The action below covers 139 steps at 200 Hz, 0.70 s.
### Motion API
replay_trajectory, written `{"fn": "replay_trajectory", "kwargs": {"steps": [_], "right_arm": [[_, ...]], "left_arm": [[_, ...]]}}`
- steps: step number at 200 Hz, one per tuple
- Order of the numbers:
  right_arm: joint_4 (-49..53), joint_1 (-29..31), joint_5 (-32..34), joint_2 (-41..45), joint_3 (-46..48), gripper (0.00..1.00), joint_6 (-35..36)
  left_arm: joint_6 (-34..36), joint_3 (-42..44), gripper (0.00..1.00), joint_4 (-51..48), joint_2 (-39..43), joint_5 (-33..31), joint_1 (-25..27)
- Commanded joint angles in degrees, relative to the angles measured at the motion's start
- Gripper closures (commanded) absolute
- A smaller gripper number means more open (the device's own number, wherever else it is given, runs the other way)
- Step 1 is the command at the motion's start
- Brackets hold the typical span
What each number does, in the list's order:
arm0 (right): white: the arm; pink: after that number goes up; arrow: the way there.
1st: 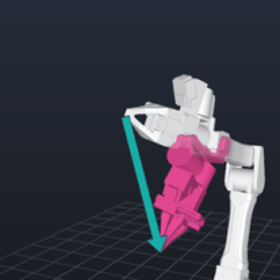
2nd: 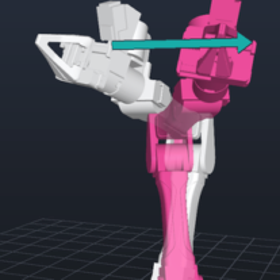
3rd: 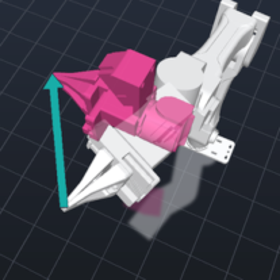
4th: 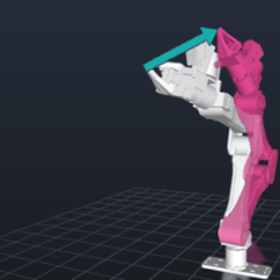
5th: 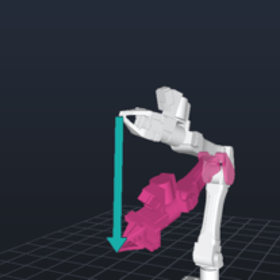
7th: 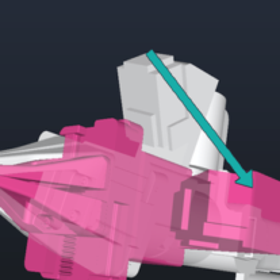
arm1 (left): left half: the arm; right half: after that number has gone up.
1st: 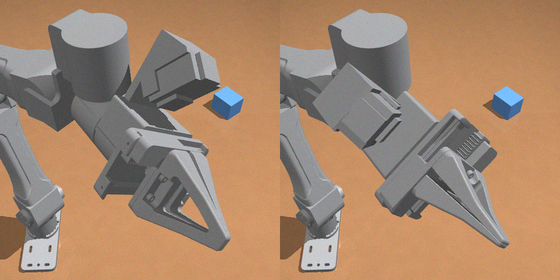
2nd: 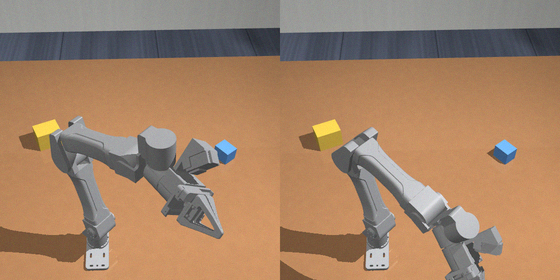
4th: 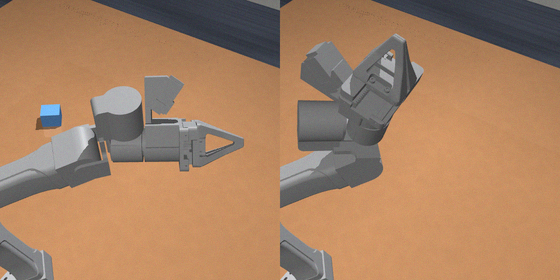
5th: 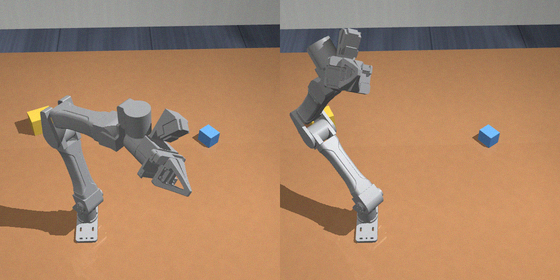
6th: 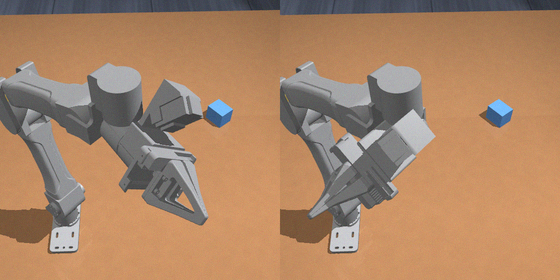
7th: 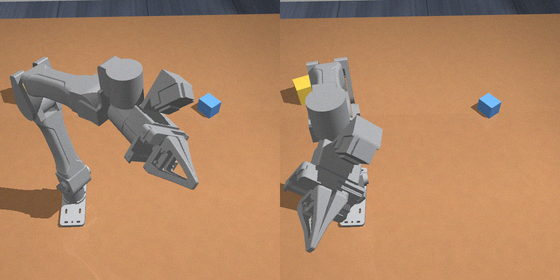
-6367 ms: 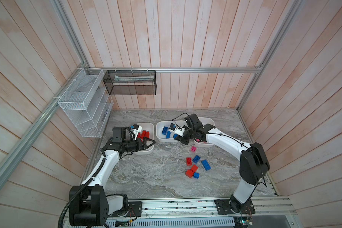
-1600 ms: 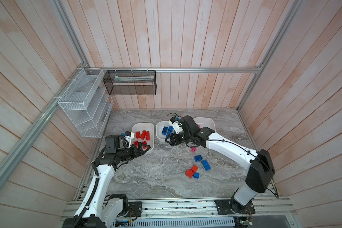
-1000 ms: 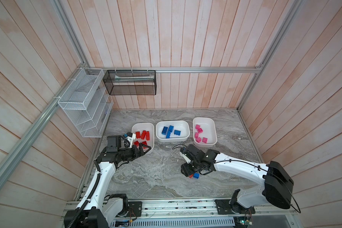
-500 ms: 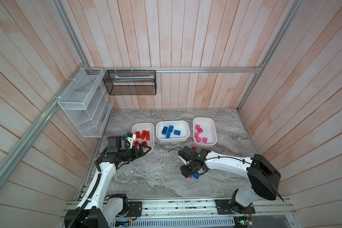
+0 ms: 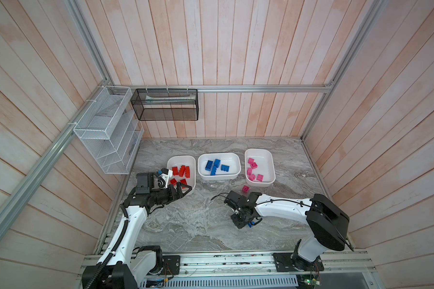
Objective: Sort the legos into containers by color
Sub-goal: 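Return the right gripper to the pile and grasp another red brick, then carry the red brick with the right gripper into the red-brick bin, release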
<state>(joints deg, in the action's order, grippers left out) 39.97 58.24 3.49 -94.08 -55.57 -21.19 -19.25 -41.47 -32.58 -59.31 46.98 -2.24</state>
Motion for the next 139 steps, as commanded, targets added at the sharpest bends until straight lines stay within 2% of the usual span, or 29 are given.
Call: {"fn": "replay_trajectory", "kwargs": {"steps": [1,30,56,70,87,139], "right_arm": [[2.62,0.19,2.09,0.41,-3.57,0.82,0.16],[-2.42,-0.98,-2.79,1.54,-9.91,0.82,0.66],[-18.19,-4.8,-15.97,1.77,-12.42,0.81,-1.37],[-24.22,-5.24,-20.06,-0.97,-16.39,0.81,-1.92],[-25.89,-5.24,-24.57,-6.52,-24.47,0.81,-1.51],[-24.41,-6.03,-24.18,-22.3,-42.82,0.81,2.7]], "left_arm": [[0.45,0.0,0.0,0.03,1.44,-1.85,-0.26],[0.15,-1.15,0.0,-1.37,2.74,-3.86,-0.31],[-0.24,-1.76,0.0,-2.37,4.48,-6.89,-0.74],[-0.5,-2.07,0.0,-3.0,5.06,-6.93,-1.3],[-0.75,-2.01,0.0,-3.26,5.6,-7.46,-1.59],[0.26,-1.82,0.0,-4.77,7.32,-6.65,-5.22]]}}
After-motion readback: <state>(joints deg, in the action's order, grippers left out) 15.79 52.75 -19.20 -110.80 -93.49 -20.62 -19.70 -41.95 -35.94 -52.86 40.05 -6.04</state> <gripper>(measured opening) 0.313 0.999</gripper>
